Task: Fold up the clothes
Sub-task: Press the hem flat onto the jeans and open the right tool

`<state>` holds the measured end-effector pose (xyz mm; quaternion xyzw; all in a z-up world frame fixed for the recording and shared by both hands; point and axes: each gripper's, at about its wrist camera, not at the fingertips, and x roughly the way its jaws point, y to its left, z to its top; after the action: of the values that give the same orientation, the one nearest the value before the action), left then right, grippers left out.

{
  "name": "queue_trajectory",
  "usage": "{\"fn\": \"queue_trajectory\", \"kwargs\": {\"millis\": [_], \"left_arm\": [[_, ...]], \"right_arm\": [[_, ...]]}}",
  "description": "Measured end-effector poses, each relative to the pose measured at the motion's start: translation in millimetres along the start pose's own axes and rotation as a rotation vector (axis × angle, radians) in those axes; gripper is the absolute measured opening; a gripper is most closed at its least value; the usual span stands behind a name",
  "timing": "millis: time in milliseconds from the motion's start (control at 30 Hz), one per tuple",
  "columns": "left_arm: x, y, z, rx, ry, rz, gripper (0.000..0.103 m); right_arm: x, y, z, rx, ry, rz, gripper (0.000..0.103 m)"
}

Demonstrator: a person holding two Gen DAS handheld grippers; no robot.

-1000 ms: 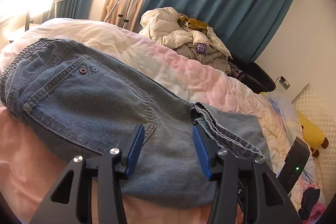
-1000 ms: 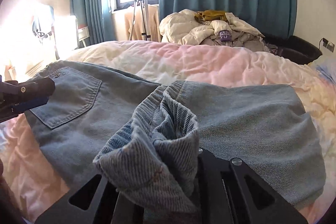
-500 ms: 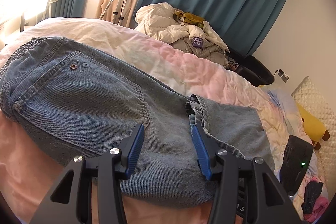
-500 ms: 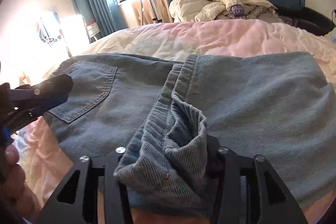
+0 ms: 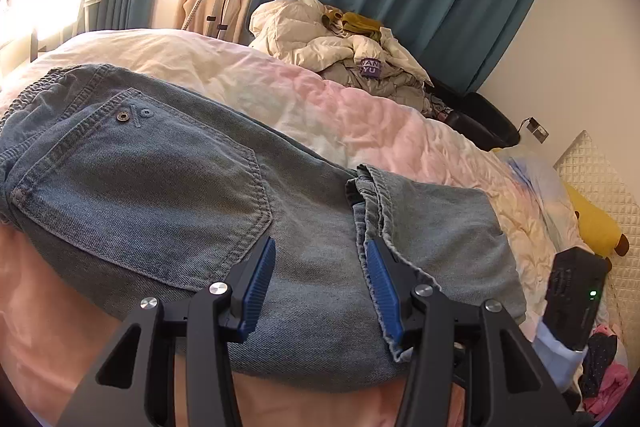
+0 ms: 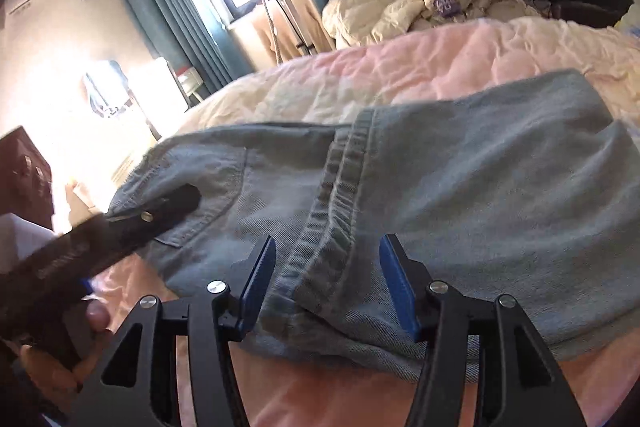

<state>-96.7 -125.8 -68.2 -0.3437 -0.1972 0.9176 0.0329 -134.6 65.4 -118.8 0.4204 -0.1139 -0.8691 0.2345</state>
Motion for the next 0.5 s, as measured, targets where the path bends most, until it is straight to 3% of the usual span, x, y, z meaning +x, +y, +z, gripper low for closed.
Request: {"fn": "queue_trajectory", "kwargs": {"millis": [33,100,167,333,400,500], "left_arm": [[0,0,0,0.001,0.000,-0.001,0.049],[0,-1,0,0.002,0.001,-0.004,0.049],[1,-1,-1,0.003,0.002,-0.007,0.049],[1,-2,-1,0.007,0.003,-0.015,0.049],[0,-4,-1,0.012,0.001,-0.020,0.049],[1,-6,-3,0.025,0.004,-0.019,0.049]], "right_arm": [[5,-3,-2,0.010,0.007,0.000,0.043],[7,-5,-2,0.022,-0.001,0.017,0.020],[-3,1,2,-0.001,-0.041,0.021,0.010],[-43,25,10,-0.094,-0.138,0.015,0.009],[-41,29,8,-0.109,-0.117,0.008,0.009],[-12,17,0,-0.078,-0.006,-0.004,0.010]]}}
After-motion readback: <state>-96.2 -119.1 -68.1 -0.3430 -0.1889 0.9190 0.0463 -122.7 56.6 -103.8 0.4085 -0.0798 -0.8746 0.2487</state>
